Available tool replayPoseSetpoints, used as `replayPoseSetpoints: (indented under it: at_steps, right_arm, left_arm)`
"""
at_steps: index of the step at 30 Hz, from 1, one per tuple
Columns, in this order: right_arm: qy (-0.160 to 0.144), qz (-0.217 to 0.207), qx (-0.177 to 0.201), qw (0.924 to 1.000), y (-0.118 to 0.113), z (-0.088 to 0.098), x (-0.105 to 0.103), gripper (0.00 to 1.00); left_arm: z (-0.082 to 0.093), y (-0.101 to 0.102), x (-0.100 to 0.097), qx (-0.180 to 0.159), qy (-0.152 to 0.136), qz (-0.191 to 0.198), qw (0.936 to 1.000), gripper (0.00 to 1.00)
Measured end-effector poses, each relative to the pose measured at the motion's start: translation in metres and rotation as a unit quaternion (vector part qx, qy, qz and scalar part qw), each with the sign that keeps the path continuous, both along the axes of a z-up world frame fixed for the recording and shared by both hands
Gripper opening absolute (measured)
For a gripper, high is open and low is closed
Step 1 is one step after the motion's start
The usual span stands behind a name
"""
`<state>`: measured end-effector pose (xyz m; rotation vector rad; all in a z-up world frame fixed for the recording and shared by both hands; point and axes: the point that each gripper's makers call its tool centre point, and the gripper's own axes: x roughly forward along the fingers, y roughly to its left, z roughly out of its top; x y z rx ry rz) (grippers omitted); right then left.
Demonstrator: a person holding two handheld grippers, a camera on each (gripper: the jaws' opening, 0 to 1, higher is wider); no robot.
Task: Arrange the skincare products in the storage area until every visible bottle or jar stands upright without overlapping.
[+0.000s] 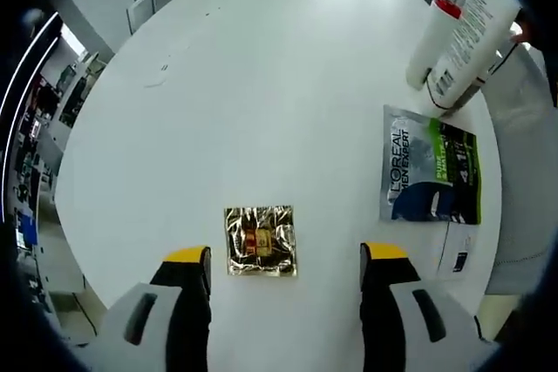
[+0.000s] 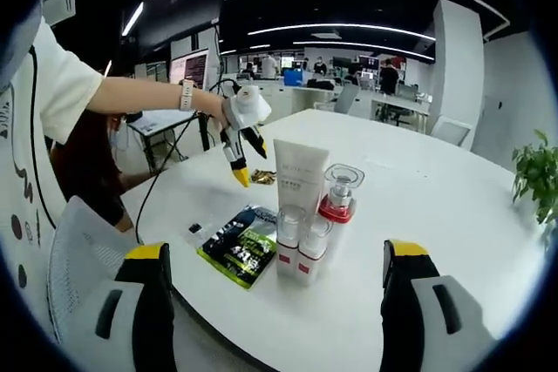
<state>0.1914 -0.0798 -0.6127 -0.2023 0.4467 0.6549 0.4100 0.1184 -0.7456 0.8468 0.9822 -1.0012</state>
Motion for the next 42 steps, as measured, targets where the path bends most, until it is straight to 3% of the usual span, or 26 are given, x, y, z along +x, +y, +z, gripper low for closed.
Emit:
replayPoseSetpoints:
  at_steps: [9, 13, 23, 27, 42]
  right_arm:
    - [-0.013, -0.016, 0.013, 0.9997, -0.007, 0.006, 0.005, 1.00]
    - [-0.012, -0.020, 0.014, 0.9996, -0.010, 0.007, 0.007, 1.00]
    - [-0.017, -0.034, 0.022, 0.9991, -0.016, 0.009, 0.008, 1.00]
    - [-0.013, -0.039, 0.020, 0.9990, -0.019, 0.006, 0.008, 1.00]
    - [-0.019, -0.053, 0.024, 0.9981, -0.026, 0.010, 0.009, 1.00]
  left_arm:
    - [-0.004, 0.005, 0.004, 0.012, 0.018, -0.008, 0.9997, 0.60]
    - [-0.007, 0.007, 0.010, 0.016, 0.022, -0.010, 0.9996, 0.60]
    - [-0.010, 0.003, 0.006, 0.023, 0.043, -0.016, 0.9987, 0.64]
    - [-0.013, 0.003, 0.009, 0.033, 0.049, -0.020, 0.9981, 0.60]
    - [-0.024, 0.011, 0.022, 0.038, 0.068, -0.003, 0.9969, 0.60]
